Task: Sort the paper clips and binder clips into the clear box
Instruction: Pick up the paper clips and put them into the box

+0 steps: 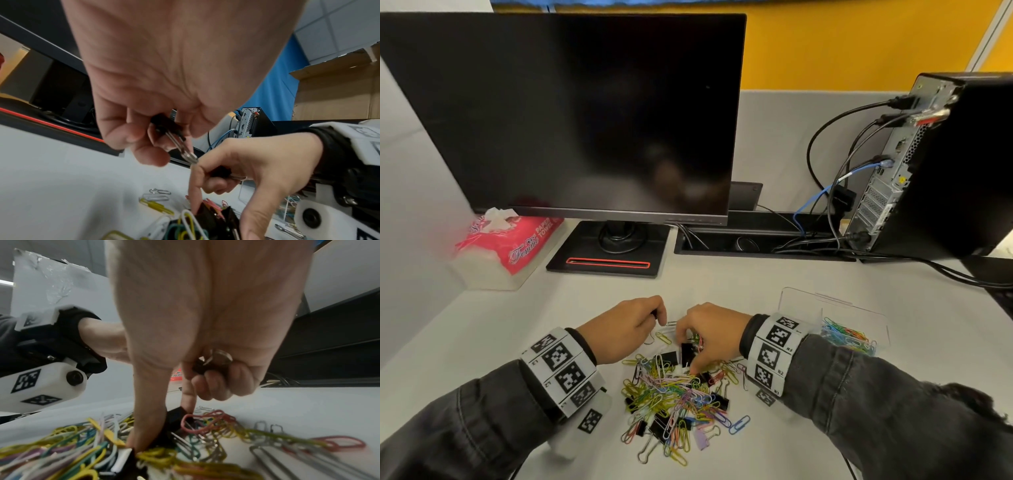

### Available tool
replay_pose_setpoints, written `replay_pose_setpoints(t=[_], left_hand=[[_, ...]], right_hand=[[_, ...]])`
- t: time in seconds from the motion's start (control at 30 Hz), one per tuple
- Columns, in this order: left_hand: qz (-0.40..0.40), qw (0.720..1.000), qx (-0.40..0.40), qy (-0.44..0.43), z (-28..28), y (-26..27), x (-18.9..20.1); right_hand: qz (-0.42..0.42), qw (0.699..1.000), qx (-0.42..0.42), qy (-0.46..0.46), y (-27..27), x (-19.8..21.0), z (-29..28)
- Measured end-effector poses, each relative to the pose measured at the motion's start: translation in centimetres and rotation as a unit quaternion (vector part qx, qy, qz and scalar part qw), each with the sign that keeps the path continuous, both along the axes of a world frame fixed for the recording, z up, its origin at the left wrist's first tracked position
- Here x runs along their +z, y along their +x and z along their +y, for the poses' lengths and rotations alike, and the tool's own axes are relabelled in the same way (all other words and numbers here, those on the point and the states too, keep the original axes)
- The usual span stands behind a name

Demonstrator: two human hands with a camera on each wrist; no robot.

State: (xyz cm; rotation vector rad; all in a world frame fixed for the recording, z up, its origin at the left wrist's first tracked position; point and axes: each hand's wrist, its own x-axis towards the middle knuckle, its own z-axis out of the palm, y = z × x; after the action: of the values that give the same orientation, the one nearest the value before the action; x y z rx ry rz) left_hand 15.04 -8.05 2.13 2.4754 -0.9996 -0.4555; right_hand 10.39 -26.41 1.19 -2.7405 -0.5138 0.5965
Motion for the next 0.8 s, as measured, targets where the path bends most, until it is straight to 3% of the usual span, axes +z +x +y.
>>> replay_pose_setpoints(t=[0.37,0.63,0.8], left_hand=[[-0.013,0.999,-0.023,0.030,-0.3,-0.2,-0.2],[-0.017,0.998,-0.026,0.055,-0.1,-0.6,0.4],[0.026,0.996,-0.088,0.005,-1.8,-3.1,1.8]], right_hand=[[0.032,0.998,0.008,0.057,-0.8,-0.3,-0.6],[-0.038,0.989,-0.033,0.143,-3.0,3.2,-2.4],[-0.034,0.994,-0.078,0.074,-7.4,3.8,-6.1]])
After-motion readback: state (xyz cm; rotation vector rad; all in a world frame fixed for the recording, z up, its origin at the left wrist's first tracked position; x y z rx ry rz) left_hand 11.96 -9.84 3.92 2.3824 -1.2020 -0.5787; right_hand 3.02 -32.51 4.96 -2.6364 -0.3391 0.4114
